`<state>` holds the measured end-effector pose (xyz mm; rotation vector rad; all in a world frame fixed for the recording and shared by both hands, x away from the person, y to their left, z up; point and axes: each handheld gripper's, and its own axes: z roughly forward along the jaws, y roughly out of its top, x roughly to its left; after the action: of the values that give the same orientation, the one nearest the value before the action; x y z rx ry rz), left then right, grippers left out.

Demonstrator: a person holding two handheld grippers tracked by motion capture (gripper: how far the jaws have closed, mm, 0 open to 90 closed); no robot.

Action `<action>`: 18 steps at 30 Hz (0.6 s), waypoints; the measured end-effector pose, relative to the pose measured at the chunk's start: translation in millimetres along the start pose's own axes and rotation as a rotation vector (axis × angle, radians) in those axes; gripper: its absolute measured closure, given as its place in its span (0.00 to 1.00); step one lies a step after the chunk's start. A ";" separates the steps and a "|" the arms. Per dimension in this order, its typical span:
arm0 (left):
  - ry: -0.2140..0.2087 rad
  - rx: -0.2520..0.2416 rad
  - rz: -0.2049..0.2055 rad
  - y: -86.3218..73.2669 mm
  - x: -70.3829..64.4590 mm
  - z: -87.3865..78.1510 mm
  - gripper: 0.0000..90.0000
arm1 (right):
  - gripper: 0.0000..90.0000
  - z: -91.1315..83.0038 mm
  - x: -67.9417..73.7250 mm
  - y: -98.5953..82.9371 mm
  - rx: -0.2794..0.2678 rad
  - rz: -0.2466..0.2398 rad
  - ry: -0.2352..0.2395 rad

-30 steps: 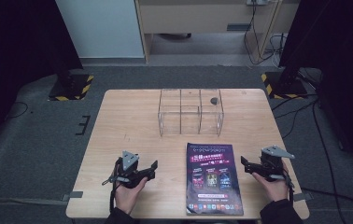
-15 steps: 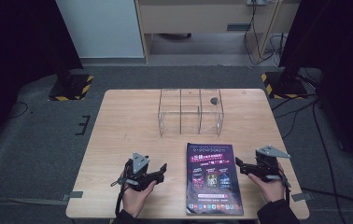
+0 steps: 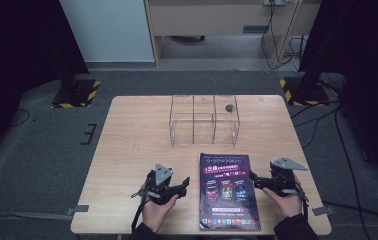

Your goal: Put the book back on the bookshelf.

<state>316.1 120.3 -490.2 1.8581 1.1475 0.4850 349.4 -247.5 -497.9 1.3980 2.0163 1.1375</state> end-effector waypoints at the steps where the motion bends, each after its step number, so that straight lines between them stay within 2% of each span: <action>1: -0.002 0.002 0.000 0.2 -2.0 1.7 0.30 | 0.10 -0.1 0.1 -0.2 0.000 0.003 0.000; 5: -0.028 0.009 -0.005 1.6 -10.8 10.6 0.30 | 0.11 0.9 0.9 -2.2 0.001 0.001 0.005; 10: -0.035 0.016 -0.006 2.3 -15.9 16.6 0.31 | 0.12 3.7 4.5 -4.4 0.013 -0.008 0.016; 16: -0.063 0.032 -0.028 1.6 -23.7 27.9 0.33 | 0.12 6.5 8.6 -6.4 0.020 -0.013 0.025; 18: -0.065 0.042 -0.022 1.1 -26.1 30.7 0.34 | 0.12 7.2 9.3 -7.6 0.017 -0.014 0.024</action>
<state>325.0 83.1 -503.1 1.8811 1.1416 0.3886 346.7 -237.4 -507.3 1.3827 2.0539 1.1395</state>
